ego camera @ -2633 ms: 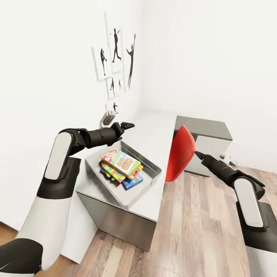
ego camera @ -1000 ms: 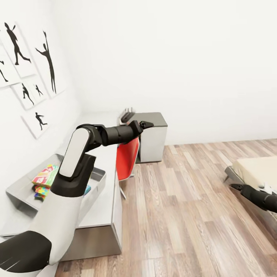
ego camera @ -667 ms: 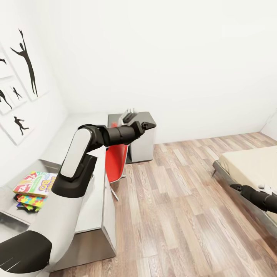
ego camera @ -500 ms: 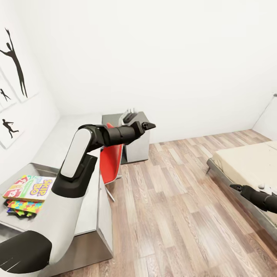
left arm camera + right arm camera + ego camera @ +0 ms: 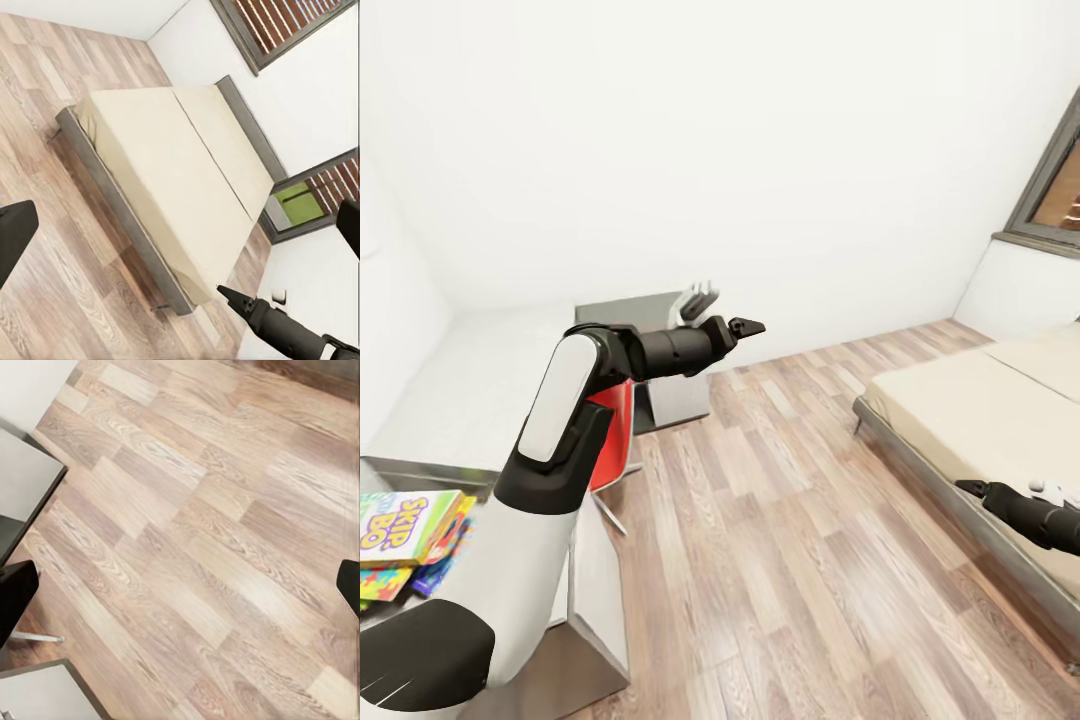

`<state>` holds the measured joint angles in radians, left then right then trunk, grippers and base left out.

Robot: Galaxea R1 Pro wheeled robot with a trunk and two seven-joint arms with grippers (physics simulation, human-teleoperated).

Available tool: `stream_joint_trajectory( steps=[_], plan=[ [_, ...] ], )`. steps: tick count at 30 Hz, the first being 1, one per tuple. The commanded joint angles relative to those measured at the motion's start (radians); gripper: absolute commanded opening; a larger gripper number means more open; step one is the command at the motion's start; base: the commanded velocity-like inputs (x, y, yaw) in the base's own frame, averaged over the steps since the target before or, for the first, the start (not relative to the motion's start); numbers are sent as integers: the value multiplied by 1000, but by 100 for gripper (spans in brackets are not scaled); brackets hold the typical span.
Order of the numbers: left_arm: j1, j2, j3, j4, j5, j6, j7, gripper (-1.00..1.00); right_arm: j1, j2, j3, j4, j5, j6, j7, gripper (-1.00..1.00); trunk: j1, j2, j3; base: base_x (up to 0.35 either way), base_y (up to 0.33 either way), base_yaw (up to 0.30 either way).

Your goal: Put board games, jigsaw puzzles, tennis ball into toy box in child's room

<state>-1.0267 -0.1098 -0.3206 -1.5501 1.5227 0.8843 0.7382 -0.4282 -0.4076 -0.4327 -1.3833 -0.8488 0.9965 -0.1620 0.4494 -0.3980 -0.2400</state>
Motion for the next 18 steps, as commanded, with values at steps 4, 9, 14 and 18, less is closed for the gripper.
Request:
stream_joint_trajectory(
  steps=[4,9,14,18],
  plan=[
    [-1,0,0,0,8,1,11,100,-1,1,1,-1,-9,4,-10,100,1,-2,-2,34,-141,-289],
    [-2,0,-4,1,-7,1,10,100,-1,2,2,0,-9,4,-10,100,1,-2,-2,57,-196,-289],
    [-2,-2,-16,11,-54,1,9,100,-1,3,3,6,-8,5,-10,100,1,-2,-2,91,-234,-289],
    [-2,-4,-22,22,-77,-1,7,100,-2,2,5,27,-8,6,-10,100,1,-2,-2,102,-207,-289]
  ],
)
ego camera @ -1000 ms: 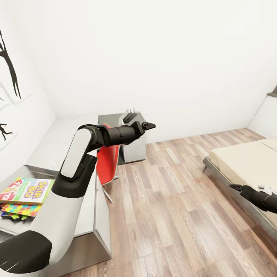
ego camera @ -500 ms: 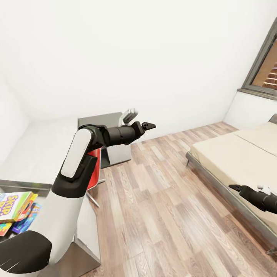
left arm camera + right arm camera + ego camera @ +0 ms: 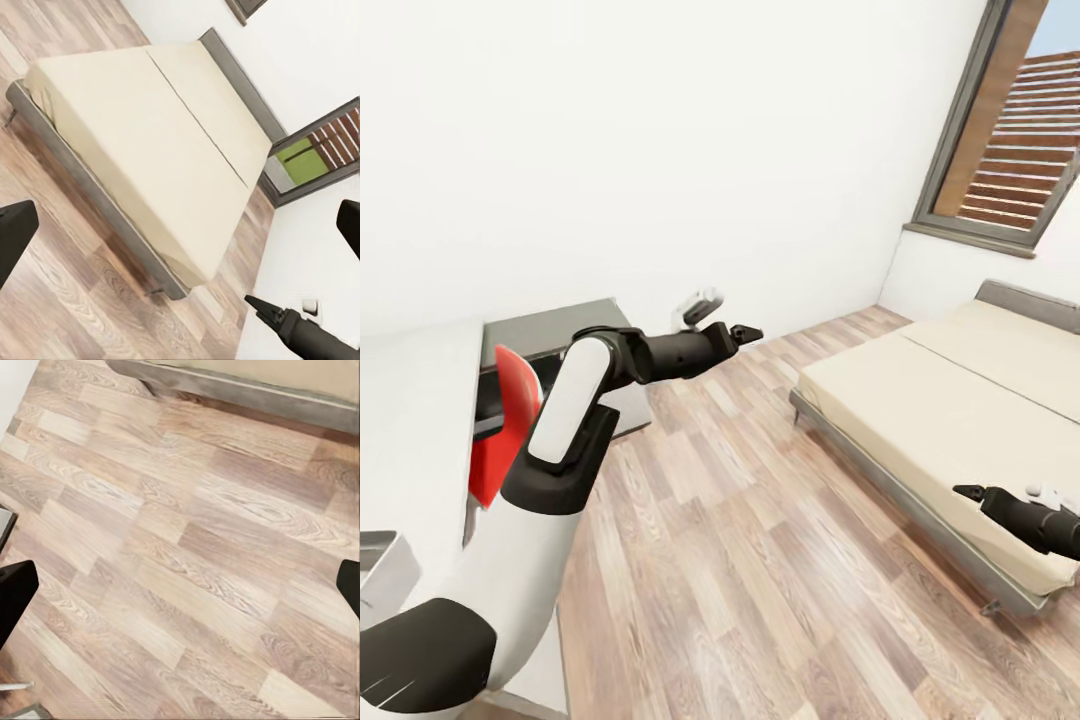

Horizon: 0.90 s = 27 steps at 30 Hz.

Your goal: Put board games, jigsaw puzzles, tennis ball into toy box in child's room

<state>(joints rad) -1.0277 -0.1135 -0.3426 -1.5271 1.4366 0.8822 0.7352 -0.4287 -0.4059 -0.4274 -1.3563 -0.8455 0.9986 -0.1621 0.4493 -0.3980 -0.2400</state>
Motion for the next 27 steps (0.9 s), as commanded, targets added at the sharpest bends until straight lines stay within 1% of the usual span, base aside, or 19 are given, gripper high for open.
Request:
stream_joint_trajectory(
  steps=[1,5,9,11,12,13,14,17,20,21,23,24,26,27],
  plan=[
    [-1,0,0,-1,9,1,10,100,-1,0,0,0,-11,3,-10,100,1,-2,-2,81,-159,-289],
    [-1,-2,-3,8,-6,-1,10,100,-2,-1,2,38,-10,11,-10,100,1,-2,-2,48,-94,-289],
    [0,-2,-5,12,-9,-1,10,100,-2,-1,6,52,-10,20,-10,100,1,-2,-2,26,-50,-289],
    [1,-3,-7,22,-12,-2,10,100,-2,-1,21,62,-9,31,-10,100,1,-2,-2,15,-30,-289],
    [1,-3,-7,22,-12,-2,10,100,-2,-1,21,62,-9,31,-10,100,1,-2,-2,14,-27,-289],
    [2,-5,-11,32,-13,-2,10,100,-2,-3,31,67,-9,34,-10,100,1,-2,-2,11,-21,-289],
    [2,-5,-11,32,-13,-2,10,100,-2,-3,31,67,-9,34,-10,100,1,-2,-2,11,-21,-289],
    [2,-18,-44,78,-14,-2,11,100,-1,-5,60,92,-9,42,-9,100,1,-2,-2,7,-14,-289],
    [7,-29,-94,151,-15,-10,11,100,2,-4,81,131,-8,45,-9,100,1,-2,-2,4,-7,-289],
    [7,-29,-94,151,-15,-10,11,100,2,-4,81,131,-8,45,-9,100,1,-2,-2,3,-6,-289],
    [20,-32,-131,221,-16,-37,10,100,15,-3,104,165,-6,47,-8,100,1,-2,-2,2,-4,-289],
    [20,-32,-131,221,-16,-37,10,100,15,-3,104,165,-6,47,-8,100,1,-2,-2,2,-4,-289],
    [46,-31,-163,305,-17,-82,9,100,39,-3,147,200,-4,45,-7,100,1,-2,-2,1,-3,-289],
    [46,-31,-163,305,-17,-82,9,100,39,-3,147,200,-4,45,-7,100,1,-2,-2,1,-2,-289]
  ],
)
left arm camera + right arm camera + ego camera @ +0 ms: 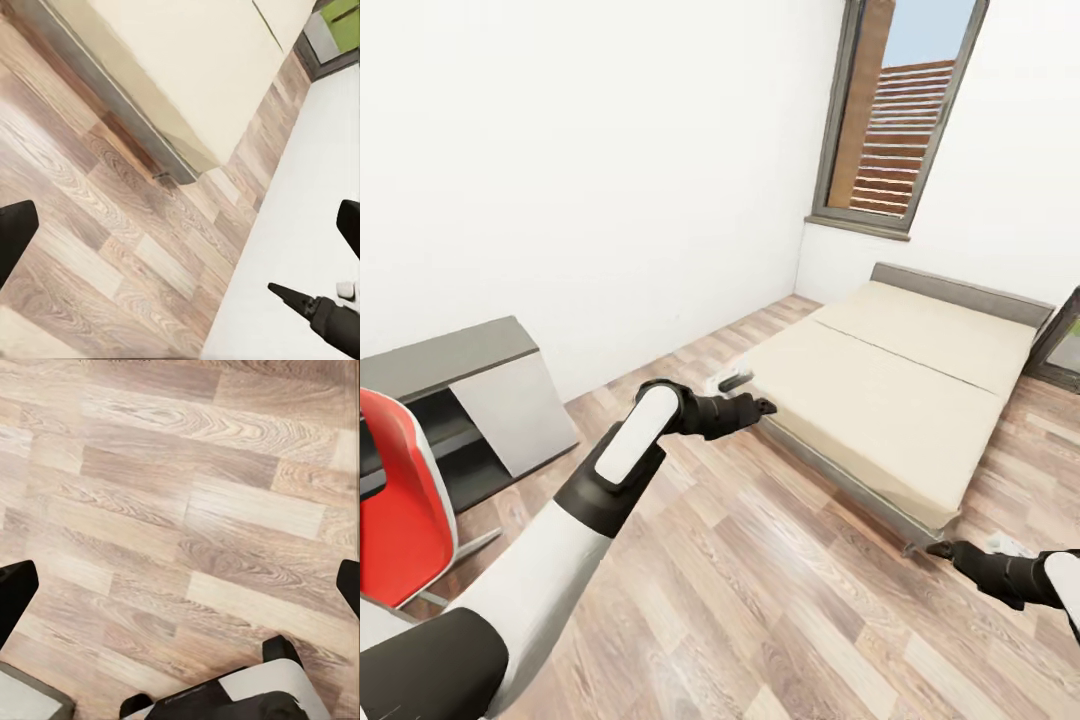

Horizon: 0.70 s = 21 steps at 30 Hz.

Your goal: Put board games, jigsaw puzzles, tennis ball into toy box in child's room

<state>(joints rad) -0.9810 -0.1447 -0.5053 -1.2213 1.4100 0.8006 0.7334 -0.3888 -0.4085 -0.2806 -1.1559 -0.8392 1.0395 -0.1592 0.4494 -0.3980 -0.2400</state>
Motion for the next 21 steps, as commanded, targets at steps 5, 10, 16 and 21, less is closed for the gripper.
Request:
stream_joint_trajectory(
  steps=[5,10,16,21],
  plan=[
    [68,7,-47,156,-12,-87,-6,100,53,1,117,54,-6,-25,-9,100,1,-2,-2,1,-1,-289],
    [135,23,-65,240,-58,-125,-39,100,94,3,196,99,-5,-96,-8,100,1,-2,-2,0,-1,-289],
    [235,45,-70,340,-144,-175,-123,100,128,6,307,192,-5,-219,-8,100,1,-2,-2,0,0,-289],
    [293,56,-72,458,-207,-232,-206,100,137,10,398,307,-4,-300,-7,100,1,-2,-2,0,0,-289]
  ],
)
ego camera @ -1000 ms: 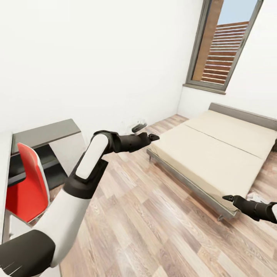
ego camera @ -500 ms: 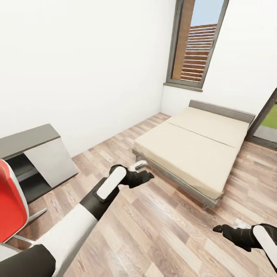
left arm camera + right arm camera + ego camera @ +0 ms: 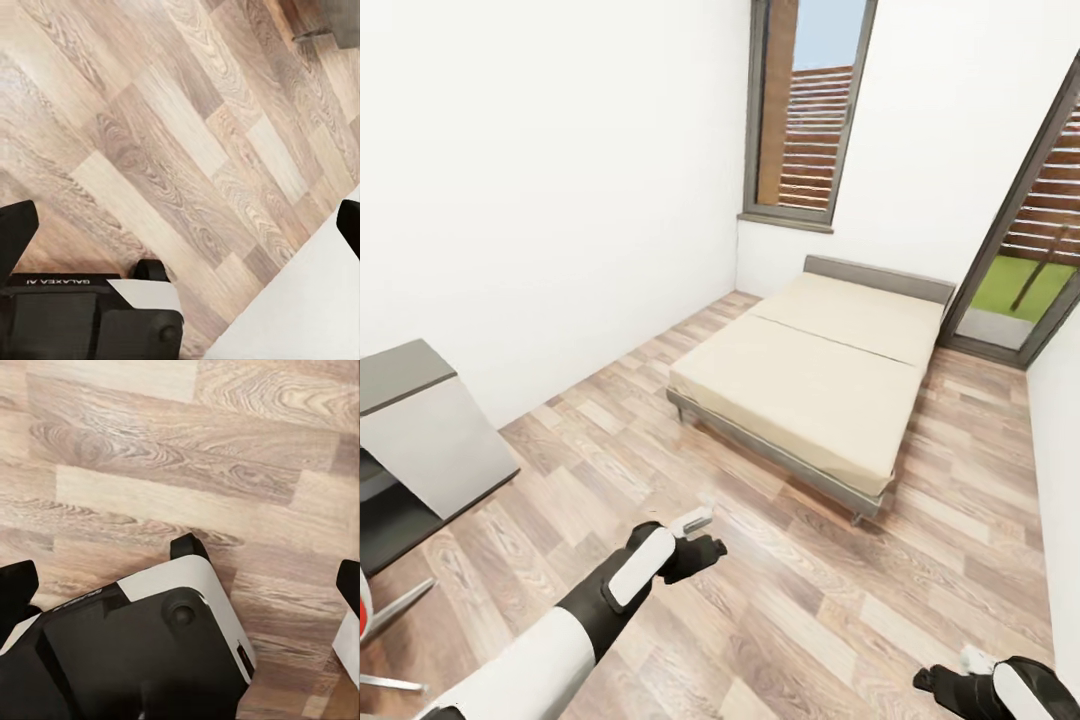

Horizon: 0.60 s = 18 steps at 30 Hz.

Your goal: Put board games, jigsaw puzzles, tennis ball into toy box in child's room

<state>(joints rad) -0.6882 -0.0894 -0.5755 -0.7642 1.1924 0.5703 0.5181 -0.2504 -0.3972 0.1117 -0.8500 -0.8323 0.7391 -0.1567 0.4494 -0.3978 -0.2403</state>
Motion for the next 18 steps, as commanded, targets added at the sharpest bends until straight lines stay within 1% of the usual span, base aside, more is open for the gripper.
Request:
stream_joint_trajectory(
  steps=[1,3,4,6,7,9,10,12,13,15,16,17,18],
  plan=[
    [0,1,-2,1,11,-2,9,100,-1,-1,5,1,-11,0,-10,100,1,-2,-2,0,0,-289],
    [23,4,-4,99,-21,-39,-46,100,0,9,58,87,-11,-57,-9,100,1,-2,-2,0,0,-289],
    [23,4,-4,99,-21,-39,-46,100,0,9,58,87,-11,-57,-9,100,1,-2,-2,0,0,-289],
    [38,7,-7,199,-45,-71,-100,100,0,27,102,175,-10,-121,-5,100,1,-2,-2,0,0,-289],
    [38,7,-7,199,-45,-71,-100,100,0,27,102,175,-10,-121,-5,100,1,-2,-2,0,0,-289],
    [48,8,-9,294,-60,-101,-145,100,0,46,138,260,-8,-192,8,100,1,-2,-2,0,0,-289],
    [48,8,-9,294,-60,-101,-145,100,0,46,138,260,-8,-192,8,100,1,-2,-2,0,0,-289],
    [57,10,-11,377,-69,-130,-178,100,1,65,173,342,-4,-265,32,100,1,-2,-2,0,0,-289],
    [57,10,-11,377,-69,-130,-178,100,1,65,173,342,-4,-265,32,100,1,-2,-2,0,0,-289],
    [71,12,-12,446,-76,-158,-199,100,2,80,208,420,4,-338,61,100,1,-2,-2,0,0,-289],
    [71,12,-12,446,-76,-158,-199,100,2,80,208,420,4,-338,61,100,1,-2,-2,0,0,-289],
    [83,12,-13,474,-78,-173,-207,100,4,88,225,456,9,-375,75,100,1,-2,-2,0,0,-289],
    [83,12,-13,474,-78,-173,-207,100,4,88,225,456,9,-375,75,100,1,-2,-2,0,0,-289]
  ],
)
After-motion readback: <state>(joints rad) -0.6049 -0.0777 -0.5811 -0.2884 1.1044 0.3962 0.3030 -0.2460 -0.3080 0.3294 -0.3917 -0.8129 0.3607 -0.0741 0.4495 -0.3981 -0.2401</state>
